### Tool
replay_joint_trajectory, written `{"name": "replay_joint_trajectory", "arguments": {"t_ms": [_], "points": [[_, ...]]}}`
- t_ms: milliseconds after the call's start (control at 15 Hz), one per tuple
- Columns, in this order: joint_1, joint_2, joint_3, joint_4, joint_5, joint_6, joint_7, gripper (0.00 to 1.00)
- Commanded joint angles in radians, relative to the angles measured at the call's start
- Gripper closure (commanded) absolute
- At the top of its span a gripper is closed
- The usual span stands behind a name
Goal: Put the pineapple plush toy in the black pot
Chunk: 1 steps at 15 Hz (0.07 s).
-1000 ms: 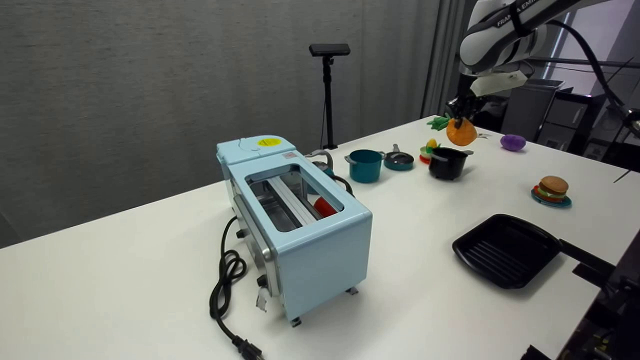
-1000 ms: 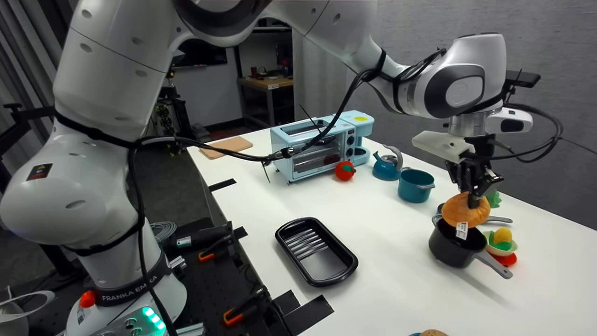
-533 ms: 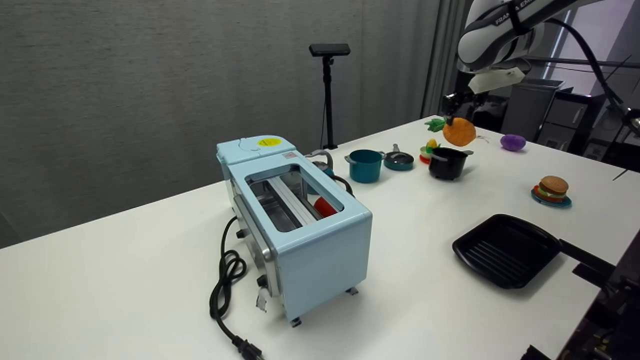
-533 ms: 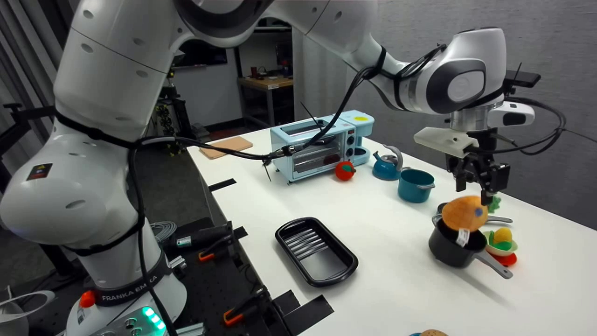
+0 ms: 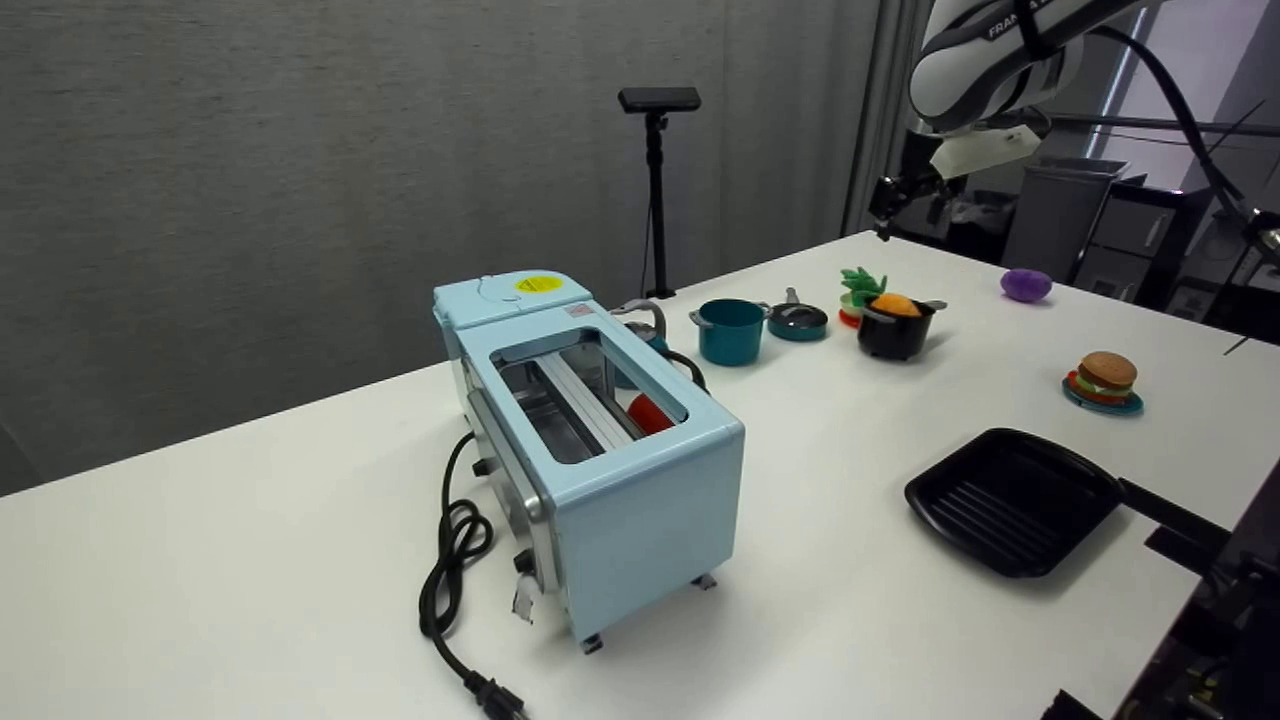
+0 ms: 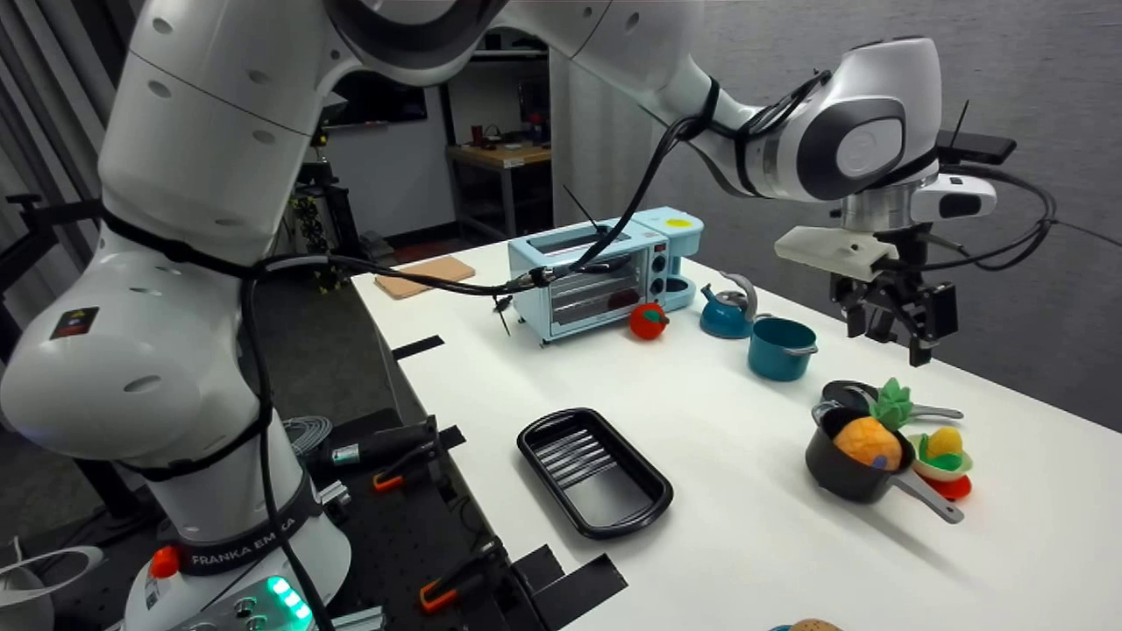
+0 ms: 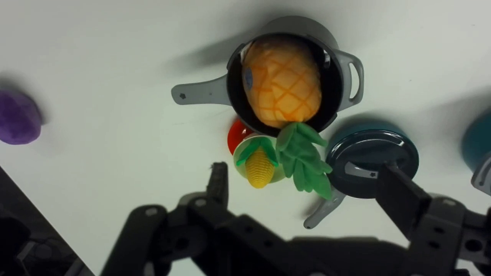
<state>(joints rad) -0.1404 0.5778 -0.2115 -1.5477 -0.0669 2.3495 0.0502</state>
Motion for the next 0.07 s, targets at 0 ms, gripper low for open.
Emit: {"name": "replay_joint_trajectory", "arguments": {"t_ms": [0], "points": [[-0.013,0.001,0.015,0.003,-0.01,-0.003,0.005,0.0]]}}
